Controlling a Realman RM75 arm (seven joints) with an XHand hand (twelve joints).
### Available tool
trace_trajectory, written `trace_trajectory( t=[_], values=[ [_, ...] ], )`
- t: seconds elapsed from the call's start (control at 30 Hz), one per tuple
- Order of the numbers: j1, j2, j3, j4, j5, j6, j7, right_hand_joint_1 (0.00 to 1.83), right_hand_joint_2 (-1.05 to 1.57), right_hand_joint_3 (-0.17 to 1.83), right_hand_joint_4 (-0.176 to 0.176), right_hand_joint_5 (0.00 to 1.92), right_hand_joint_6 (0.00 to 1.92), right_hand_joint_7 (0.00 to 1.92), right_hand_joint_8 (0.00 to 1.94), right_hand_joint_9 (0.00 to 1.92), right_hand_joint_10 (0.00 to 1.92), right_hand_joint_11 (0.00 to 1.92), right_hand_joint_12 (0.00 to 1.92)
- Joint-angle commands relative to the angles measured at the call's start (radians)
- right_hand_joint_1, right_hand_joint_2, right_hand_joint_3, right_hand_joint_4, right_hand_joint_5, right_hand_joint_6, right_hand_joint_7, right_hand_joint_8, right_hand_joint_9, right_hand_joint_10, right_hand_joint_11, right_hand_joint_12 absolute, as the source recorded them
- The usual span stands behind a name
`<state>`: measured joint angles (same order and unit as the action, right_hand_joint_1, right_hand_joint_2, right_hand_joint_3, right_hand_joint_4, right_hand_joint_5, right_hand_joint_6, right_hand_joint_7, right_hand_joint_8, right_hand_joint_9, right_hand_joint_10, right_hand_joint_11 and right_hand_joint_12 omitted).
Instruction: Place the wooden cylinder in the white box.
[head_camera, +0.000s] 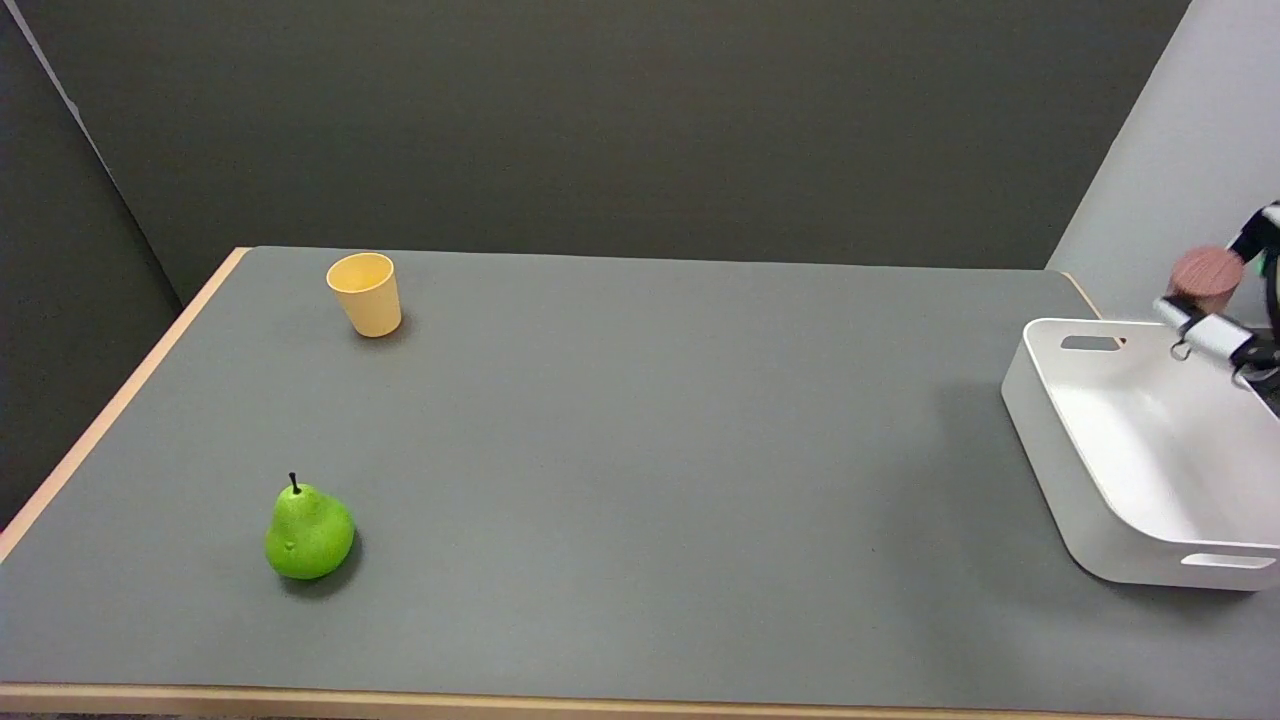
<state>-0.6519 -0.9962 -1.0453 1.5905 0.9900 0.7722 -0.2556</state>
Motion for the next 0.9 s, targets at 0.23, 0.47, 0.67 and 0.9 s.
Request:
trace_trajectory(
  t=[0.23, 0.47, 0.67, 0.9],
  values=[
    [0.037, 0.026, -0.186, -0.259, 0.228, 0.062, 0.002, 1.03, 0.97, 0.53, -0.035, 0.8, 1.4, 0.58, 1.94, 0.76, 1.92, 0.51, 1.92],
    [0.029, 0.017, -0.208, -0.241, 0.285, 0.109, 0.093, 0.82, 0.89, 0.83, -0.135, 0.4, 1.09, 0.25, 1.89, 0.38, 1.89, 0.0, 1.92],
    [0.04, 0.03, -0.219, -0.214, 0.248, 0.162, 0.446, 0.42, 0.68, 1.01, 0.034, 0.08, 0.35, 0.02, 0.11, 0.02, 0.43, 0.04, 1.14],
    [0.082, 0.062, -0.276, -0.153, 0.147, 0.207, 0.445, 0.4, 0.63, 0.95, 0.041, 0.03, 0.26, 0.0, 0.0, 0.0, 0.23, 0.0, 0.99]
  ],
)
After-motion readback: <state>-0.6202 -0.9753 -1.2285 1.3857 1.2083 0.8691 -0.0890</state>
